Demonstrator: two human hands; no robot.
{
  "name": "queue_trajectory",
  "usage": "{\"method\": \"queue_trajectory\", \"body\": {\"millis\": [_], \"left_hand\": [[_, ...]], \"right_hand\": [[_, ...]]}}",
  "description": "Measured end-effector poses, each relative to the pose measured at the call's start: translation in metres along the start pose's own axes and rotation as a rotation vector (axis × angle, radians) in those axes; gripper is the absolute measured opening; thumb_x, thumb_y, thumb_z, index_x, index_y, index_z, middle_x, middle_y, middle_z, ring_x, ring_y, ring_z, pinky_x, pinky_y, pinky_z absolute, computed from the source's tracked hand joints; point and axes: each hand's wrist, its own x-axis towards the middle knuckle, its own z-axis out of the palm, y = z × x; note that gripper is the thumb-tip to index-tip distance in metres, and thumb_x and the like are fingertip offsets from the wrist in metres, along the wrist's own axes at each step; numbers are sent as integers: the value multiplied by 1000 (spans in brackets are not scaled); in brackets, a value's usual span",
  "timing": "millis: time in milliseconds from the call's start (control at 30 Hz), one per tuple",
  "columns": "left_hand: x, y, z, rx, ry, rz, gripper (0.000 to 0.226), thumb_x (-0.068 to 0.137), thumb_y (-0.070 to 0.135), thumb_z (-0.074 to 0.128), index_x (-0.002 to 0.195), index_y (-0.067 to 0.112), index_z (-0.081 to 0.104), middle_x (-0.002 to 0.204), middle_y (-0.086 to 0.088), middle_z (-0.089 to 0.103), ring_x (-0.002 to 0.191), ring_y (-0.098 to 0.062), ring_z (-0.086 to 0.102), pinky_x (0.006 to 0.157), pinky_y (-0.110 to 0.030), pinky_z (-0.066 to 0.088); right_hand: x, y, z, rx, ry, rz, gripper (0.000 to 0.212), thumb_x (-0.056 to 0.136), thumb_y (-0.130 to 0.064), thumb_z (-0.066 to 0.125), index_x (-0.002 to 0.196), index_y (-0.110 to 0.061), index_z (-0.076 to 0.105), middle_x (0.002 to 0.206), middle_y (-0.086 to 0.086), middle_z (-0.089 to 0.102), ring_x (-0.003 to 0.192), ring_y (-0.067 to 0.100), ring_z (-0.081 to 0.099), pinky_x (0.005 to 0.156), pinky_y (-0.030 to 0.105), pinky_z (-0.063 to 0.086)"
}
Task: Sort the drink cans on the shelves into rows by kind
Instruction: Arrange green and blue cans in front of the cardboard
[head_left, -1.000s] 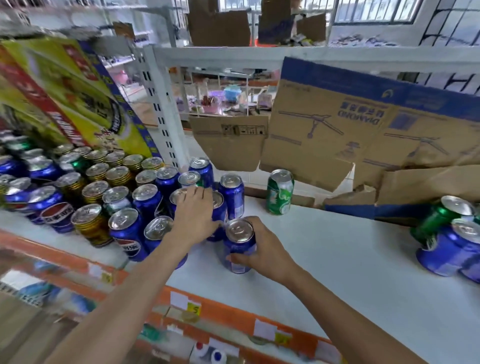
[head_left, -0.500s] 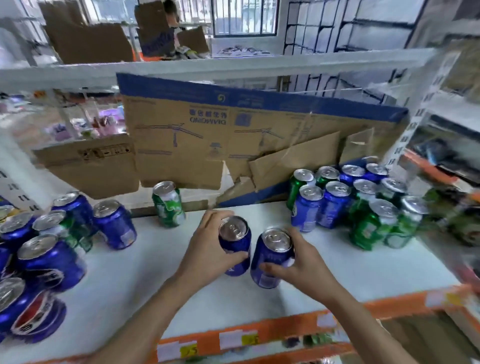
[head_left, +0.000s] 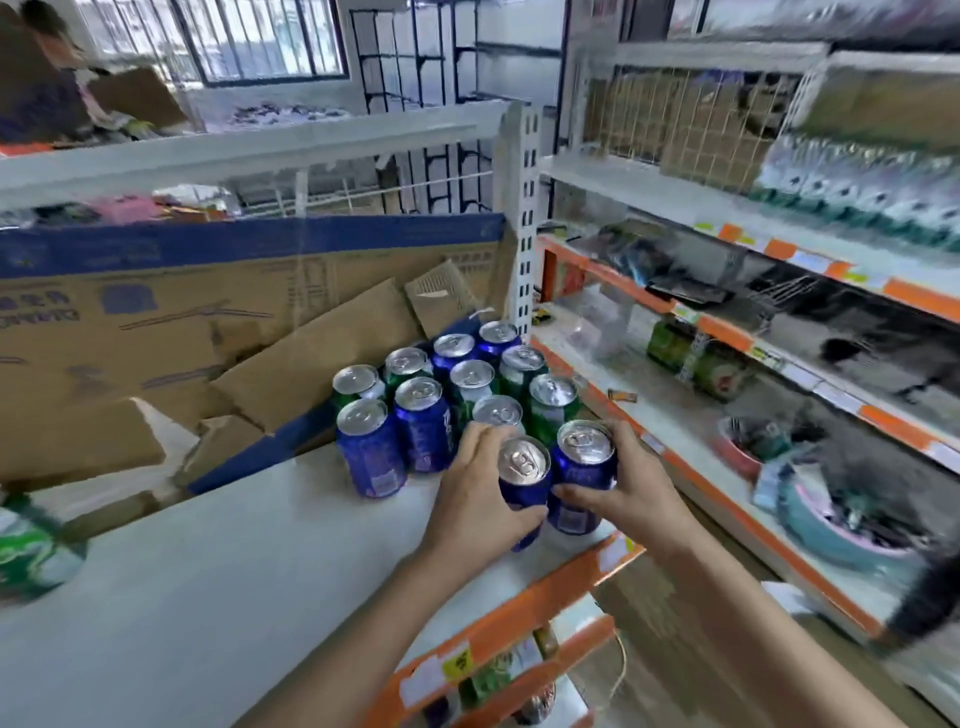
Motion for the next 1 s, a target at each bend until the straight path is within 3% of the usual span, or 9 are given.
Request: {"method": "queue_trajectory", "body": {"millis": [67, 233, 400, 500, 600, 700, 800, 933, 1000], "left_hand": [[2, 1, 15, 7, 35, -27, 73, 65, 20, 81, 127, 21, 44, 119, 13, 37, 112, -8, 45, 90, -14, 36], [-8, -9, 41, -59, 162, -86, 74, 65, 19, 82, 125, 20, 39, 119, 9, 37, 107, 3, 38, 86, 0, 29], [-14, -20, 47, -47, 76, -227, 81, 68, 34, 81, 131, 19, 32, 118, 12, 31, 109, -3, 37, 84, -16, 34], [-18, -27, 35, -32, 27, -203, 71, 69, 30, 79, 128, 21, 41, 120, 12, 41, 110, -7, 46, 89, -18, 38], [-33, -34, 8, 69, 33, -150, 41, 78, 23, 71, 116, 20, 56, 115, 9, 52, 108, -6, 49, 86, -4, 32], [-58, -46, -28, 206, 105, -176, 21, 84, 23, 67, 104, 17, 64, 104, 7, 55, 99, -1, 48, 85, 2, 26], [-96, -60, -72, 288, 206, -276, 24, 84, 28, 60, 103, 16, 65, 101, 5, 56, 96, 1, 48, 84, 2, 29], [-167, -78, -138, 375, 393, -482, 33, 82, 38, 54, 102, 15, 65, 97, 5, 55, 90, 1, 49, 81, -1, 33], [-211, -88, -168, 423, 490, -597, 43, 79, 48, 47, 104, 16, 64, 97, 6, 56, 88, -1, 52, 82, -12, 42]], "right_hand": [[7, 9, -4, 13, -8, 9, 64, 67, -25, 83, 115, -22, 42, 106, -12, 57, 98, 7, 57, 72, 11, 41], [12, 22, -3, 29, -56, -24, 67, 67, -29, 83, 118, -29, 39, 114, -12, 57, 105, 5, 55, 80, 13, 42], [11, 19, -9, -46, -99, -45, 74, 69, -33, 81, 128, -26, 37, 123, -9, 49, 114, 7, 50, 92, 18, 42], [7, -2, -18, -259, -7, -263, 71, 78, -40, 72, 135, -16, 37, 129, -2, 43, 117, 10, 42, 96, 22, 37], [6, -36, -11, -403, 18, -542, 49, 84, -43, 54, 122, -12, 51, 119, 3, 51, 108, 15, 46, 87, 24, 41], [6, -59, 28, -349, -136, -656, 41, 85, -38, 47, 113, -9, 58, 108, 6, 57, 97, 22, 54, 77, 30, 47], [-1, -80, 86, -305, -336, -739, 40, 86, -38, 45, 112, -11, 59, 103, 3, 58, 91, 22, 56, 69, 26, 45], [-22, -114, 163, -297, -586, -907, 39, 84, -36, 50, 115, -15, 60, 106, 2, 60, 97, 22, 59, 78, 24, 46], [-33, -133, 196, -298, -684, -983, 41, 89, -36, 50, 124, -16, 55, 117, 2, 56, 108, 23, 55, 86, 29, 46]]}}
